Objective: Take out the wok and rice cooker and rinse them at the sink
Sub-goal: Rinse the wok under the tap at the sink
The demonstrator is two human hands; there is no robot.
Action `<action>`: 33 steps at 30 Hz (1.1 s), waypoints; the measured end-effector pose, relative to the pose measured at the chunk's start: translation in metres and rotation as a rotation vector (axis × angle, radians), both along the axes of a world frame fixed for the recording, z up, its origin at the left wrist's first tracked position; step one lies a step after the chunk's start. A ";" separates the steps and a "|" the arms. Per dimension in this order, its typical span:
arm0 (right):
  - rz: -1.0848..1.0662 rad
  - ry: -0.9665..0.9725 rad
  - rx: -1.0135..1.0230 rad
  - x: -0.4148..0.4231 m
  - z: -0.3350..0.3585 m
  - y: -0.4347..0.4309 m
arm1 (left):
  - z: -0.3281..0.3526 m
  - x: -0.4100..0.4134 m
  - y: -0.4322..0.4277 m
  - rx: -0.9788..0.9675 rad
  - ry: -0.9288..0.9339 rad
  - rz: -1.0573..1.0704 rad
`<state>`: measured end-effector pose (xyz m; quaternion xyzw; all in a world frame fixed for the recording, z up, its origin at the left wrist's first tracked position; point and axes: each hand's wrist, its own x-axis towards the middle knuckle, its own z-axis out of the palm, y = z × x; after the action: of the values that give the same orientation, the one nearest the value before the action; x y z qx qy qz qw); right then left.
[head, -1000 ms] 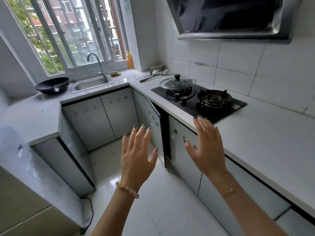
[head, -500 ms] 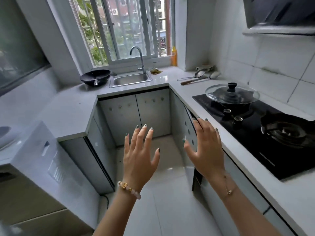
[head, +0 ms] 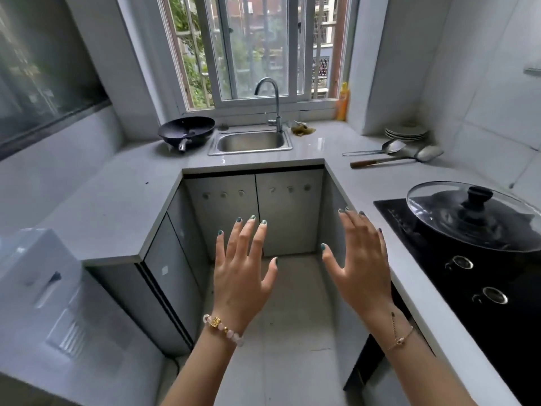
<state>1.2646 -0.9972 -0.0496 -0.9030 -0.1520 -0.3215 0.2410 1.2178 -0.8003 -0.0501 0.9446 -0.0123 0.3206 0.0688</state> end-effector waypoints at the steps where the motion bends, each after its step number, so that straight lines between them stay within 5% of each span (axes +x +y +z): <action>1: 0.004 0.004 0.001 0.013 -0.002 0.004 | -0.002 0.014 0.005 0.003 0.004 0.002; 16: 0.046 0.010 -0.015 0.268 0.016 0.152 | 0.011 0.269 0.147 0.003 0.008 0.025; 33: 0.194 0.058 -0.021 0.494 -0.008 0.276 | -0.004 0.463 0.260 0.028 0.089 0.171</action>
<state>1.7582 -0.7217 -0.0571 -0.8955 -0.2348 -0.2687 0.2659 1.6811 -0.5403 -0.0543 0.9563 0.0670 0.2830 0.0286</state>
